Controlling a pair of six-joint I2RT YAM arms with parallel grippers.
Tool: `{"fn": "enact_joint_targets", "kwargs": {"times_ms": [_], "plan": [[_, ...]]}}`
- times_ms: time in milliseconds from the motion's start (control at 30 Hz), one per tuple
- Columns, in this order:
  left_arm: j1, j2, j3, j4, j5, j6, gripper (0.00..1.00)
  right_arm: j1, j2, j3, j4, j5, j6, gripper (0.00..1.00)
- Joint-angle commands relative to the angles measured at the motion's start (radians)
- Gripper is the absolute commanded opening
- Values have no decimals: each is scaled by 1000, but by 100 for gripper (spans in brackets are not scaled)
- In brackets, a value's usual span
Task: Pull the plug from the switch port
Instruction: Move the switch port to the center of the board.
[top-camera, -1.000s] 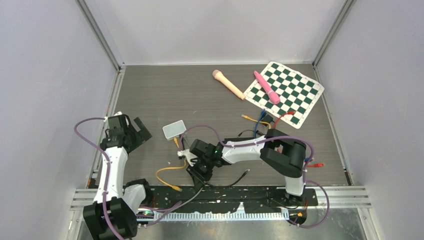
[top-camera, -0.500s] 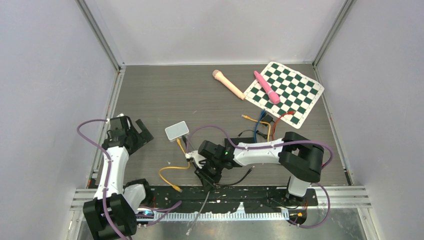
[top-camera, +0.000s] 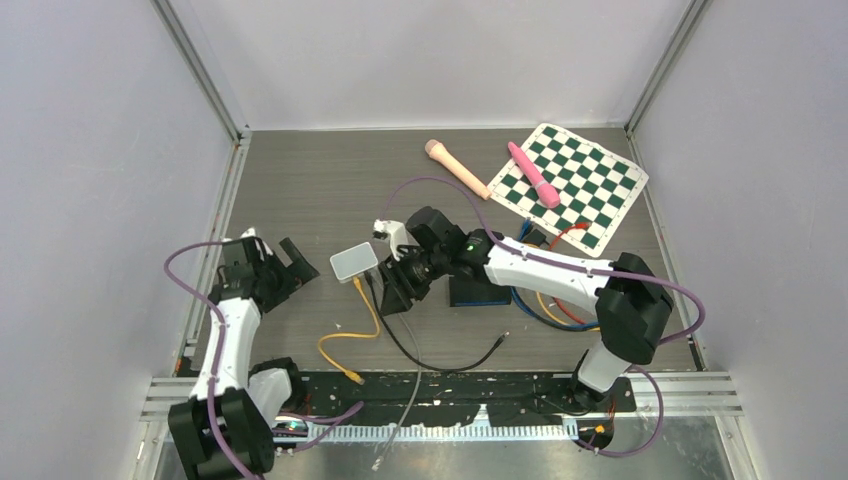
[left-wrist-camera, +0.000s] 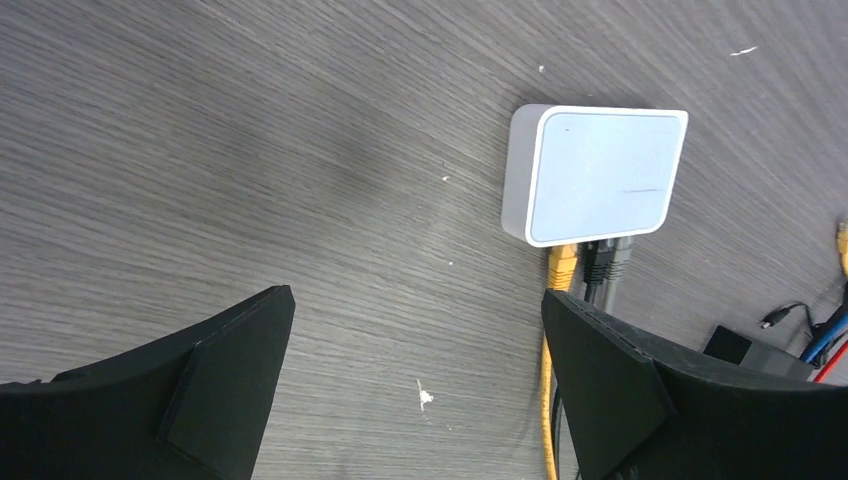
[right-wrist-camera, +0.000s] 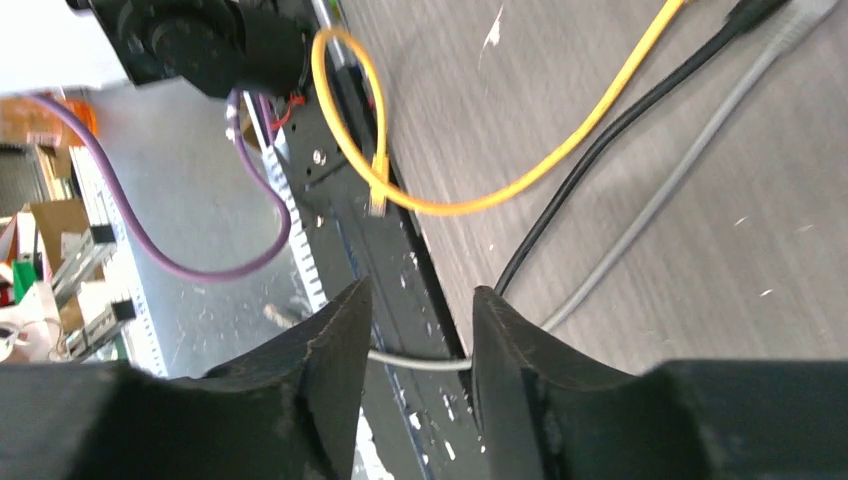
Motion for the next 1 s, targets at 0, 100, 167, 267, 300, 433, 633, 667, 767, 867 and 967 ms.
{"fn": "enact_joint_targets", "kwargs": {"times_ms": [0,100,167,267,300,433,633,667,767,867,967], "plan": [[6,-126,-26,21,-16,-37,100,47,28,97,64,-2,6,56],[6,-148,-14,-28,-95,-35,100,79,84,164,61,-1,-30,62],[6,-142,6,-56,-144,-35,99,89,146,254,40,-40,-43,64],[7,-117,30,-87,-196,-35,99,108,224,340,3,-74,-59,65],[8,-108,36,-97,-203,-36,100,118,258,368,11,-82,-61,66],[7,-103,41,-105,-221,-39,100,149,385,486,-56,-84,-77,67],[16,-108,32,-103,-222,-37,100,170,470,519,-91,-100,-103,66],[18,-106,32,-99,-216,-40,99,171,482,522,-105,-114,-106,65],[19,-92,33,-84,-193,-42,100,171,472,512,-118,-158,-125,52],[21,-77,38,-74,-174,-37,100,171,403,465,-103,-185,-144,30],[20,-62,43,-65,-152,-33,100,170,348,369,-88,-227,-165,19]]}}
